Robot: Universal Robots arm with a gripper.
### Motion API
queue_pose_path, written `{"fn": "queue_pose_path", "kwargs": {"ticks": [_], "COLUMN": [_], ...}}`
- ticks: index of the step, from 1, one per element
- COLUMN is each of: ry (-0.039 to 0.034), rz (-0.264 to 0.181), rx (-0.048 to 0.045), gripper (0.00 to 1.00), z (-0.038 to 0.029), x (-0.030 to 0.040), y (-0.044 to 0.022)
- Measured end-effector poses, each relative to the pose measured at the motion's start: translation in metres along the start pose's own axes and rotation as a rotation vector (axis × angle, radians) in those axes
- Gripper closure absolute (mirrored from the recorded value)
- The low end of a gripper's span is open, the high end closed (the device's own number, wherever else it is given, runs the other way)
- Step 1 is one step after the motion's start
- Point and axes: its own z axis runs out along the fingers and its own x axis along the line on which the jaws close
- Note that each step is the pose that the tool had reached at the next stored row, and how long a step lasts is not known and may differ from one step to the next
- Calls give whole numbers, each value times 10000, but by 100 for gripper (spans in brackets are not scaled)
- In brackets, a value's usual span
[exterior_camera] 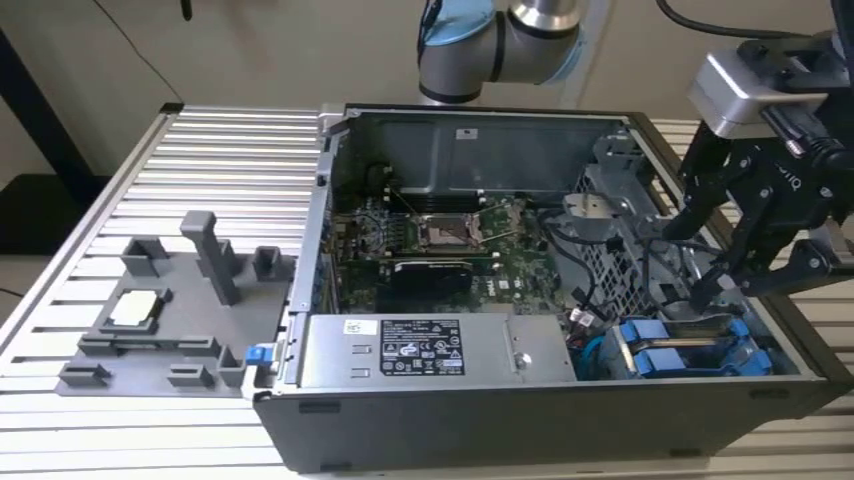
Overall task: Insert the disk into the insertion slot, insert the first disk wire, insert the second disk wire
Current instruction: 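Insert the first disk wire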
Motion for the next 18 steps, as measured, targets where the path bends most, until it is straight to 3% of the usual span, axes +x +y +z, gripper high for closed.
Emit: {"fn": "queue_pose_path", "kwargs": {"ticks": [3,4,8,10,11,15,18], "ry": [-507,-612,-635,-635,-634,-645,-779], "rz": [-35,-39,-33,-27,-22,-19,-20], "rx": [205,229,197,161,130,117,120], "gripper": [42,42,42,42,42,42,42], "z": [-1,-2,-3,-4,-5,1,15], "x": [6,11,23,31,49,86,101], "y": [0,0,-39,-88,-147,-228,-282]}}
